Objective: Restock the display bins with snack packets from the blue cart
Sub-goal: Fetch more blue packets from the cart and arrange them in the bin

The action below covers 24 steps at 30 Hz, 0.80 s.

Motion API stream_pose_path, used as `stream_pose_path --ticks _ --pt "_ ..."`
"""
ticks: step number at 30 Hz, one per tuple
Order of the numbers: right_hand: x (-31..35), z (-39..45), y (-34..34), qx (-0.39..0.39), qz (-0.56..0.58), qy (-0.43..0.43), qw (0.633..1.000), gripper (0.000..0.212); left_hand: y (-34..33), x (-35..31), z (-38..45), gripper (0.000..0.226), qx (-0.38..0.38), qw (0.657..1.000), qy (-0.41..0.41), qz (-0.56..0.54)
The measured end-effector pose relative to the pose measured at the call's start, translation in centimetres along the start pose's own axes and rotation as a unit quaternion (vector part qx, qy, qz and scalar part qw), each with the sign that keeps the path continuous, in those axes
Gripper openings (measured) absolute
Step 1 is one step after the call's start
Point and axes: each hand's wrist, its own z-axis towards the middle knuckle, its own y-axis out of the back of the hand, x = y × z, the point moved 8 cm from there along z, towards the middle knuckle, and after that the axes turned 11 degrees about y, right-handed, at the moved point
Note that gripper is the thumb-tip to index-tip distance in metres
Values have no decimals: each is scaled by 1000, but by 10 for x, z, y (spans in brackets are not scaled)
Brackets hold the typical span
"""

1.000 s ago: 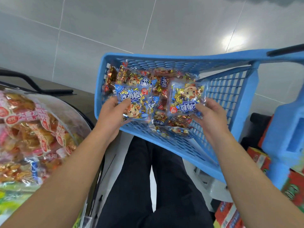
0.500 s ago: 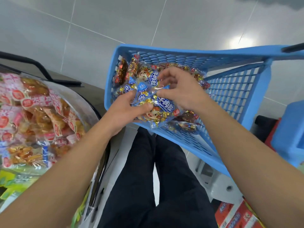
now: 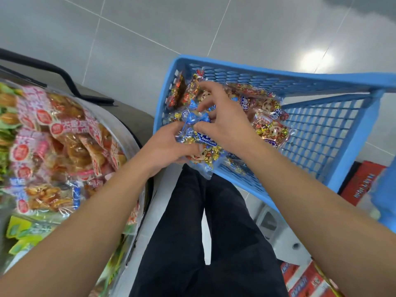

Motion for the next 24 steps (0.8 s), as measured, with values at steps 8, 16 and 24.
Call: stream_pose_path --ticks 8,16,24 --pt "-49 9 13 -126 -50 -122 983 19 64 22 -13 27 -176 975 8 -137" --pt "-66 20 -43 24 -108 -165 980 26 87 27 -32 19 -228 947 5 -228" --pt "-29 -36 43 -98 -35 -189 976 31 76 3 -77 15 -212 940 -28 -267"
